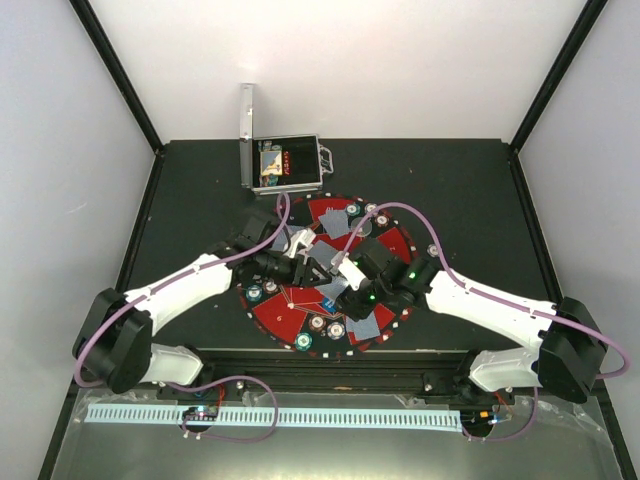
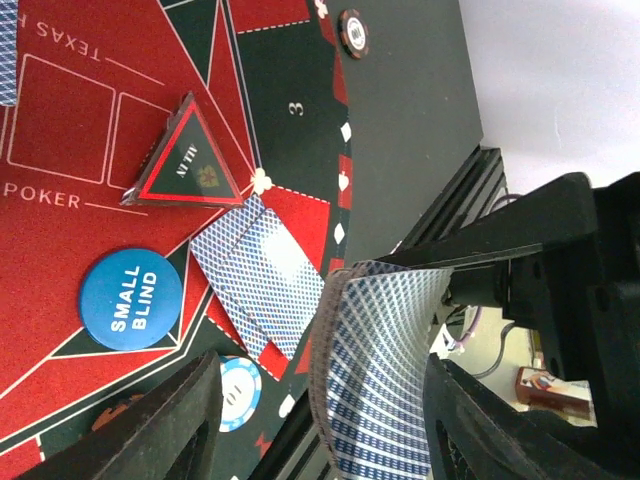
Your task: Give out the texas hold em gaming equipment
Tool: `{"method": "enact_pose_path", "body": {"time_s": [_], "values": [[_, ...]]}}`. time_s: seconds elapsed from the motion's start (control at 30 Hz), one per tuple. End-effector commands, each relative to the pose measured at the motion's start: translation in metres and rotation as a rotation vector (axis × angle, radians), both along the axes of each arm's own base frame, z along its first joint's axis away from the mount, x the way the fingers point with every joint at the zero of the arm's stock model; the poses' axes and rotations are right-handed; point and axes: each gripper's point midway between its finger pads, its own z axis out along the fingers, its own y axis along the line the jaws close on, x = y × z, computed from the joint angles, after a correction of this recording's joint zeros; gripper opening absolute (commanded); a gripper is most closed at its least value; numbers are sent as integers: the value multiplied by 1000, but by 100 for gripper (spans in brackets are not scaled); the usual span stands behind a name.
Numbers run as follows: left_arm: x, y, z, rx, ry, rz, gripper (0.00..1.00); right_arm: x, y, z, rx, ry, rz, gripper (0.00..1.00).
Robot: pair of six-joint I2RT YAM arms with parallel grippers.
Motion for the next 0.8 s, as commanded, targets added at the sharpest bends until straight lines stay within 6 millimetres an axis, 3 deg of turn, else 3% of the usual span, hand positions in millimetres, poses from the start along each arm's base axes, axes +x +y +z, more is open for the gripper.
{"method": "enact_pose_path", "body": {"time_s": [0.0, 0.17, 0.47, 0.77], "values": [[7, 1, -7, 4, -4, 23, 54, 3, 14, 17, 57, -35, 31, 62], [9, 6, -12, 16, 2, 40, 43, 3, 13, 16, 53, -35, 29, 62], [6, 14, -11, -4, 16, 55, 32, 2, 11, 11, 44, -28, 26, 62], [1, 11, -4, -45, 33, 39, 9, 2, 11, 8, 35, -26, 20, 62]]}}
